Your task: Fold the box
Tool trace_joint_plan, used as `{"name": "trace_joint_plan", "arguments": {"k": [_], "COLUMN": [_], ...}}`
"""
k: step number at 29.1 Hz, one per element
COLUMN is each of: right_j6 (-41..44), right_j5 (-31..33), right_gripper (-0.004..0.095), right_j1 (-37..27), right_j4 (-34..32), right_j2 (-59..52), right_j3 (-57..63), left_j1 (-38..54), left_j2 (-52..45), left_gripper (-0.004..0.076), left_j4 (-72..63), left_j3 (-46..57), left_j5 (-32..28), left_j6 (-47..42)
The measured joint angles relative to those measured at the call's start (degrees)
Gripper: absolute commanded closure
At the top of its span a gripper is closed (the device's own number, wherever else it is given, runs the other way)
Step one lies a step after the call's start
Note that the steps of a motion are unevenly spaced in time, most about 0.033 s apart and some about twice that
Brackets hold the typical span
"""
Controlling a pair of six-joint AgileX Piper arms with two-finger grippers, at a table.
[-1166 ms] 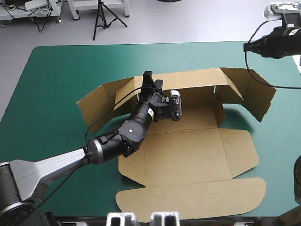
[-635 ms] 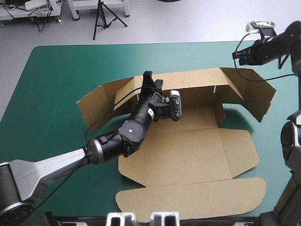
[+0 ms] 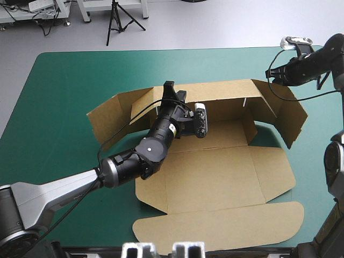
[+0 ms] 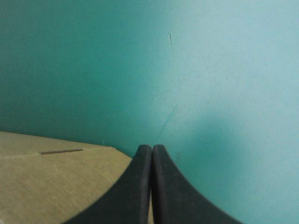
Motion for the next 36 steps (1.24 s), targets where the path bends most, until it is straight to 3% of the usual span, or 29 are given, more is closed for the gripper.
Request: {"name": "trace_joint_plan", "arguments": {"k": [8, 15, 29, 36], "right_j6": [-5.6, -8.8, -10.2, -15.7], "right_j5": [-0.2, -0.4, -0.4, -0.6], "right_gripper": [0.0927, 0.0926, 0.0927, 0.0926], "right_j1": [-3.2, -3.7, -3.7, -3.7], "right_j4": [7.0, 8.1, 11.6, 15.3], "right_j2": [-4.7, -6.9, -9.9, -11.1], "right_j3": [8.1, 14.3, 15.1, 20.3], "left_j1": [0.0, 0.0, 0.0, 0.0], "left_j2": [0.0, 0.0, 0.0, 0.0], "left_gripper": [0.0733, 0.0733, 0.0733, 0.0733], "left_j4": [0.0, 0.0, 0.0, 0.0], "left_j3": [0.0, 0.0, 0.0, 0.0], "left_j5": [0.1, 0.5, 0.3, 0.2], "left_j6": [0.0, -1.1, -4.1, -4.6]}}
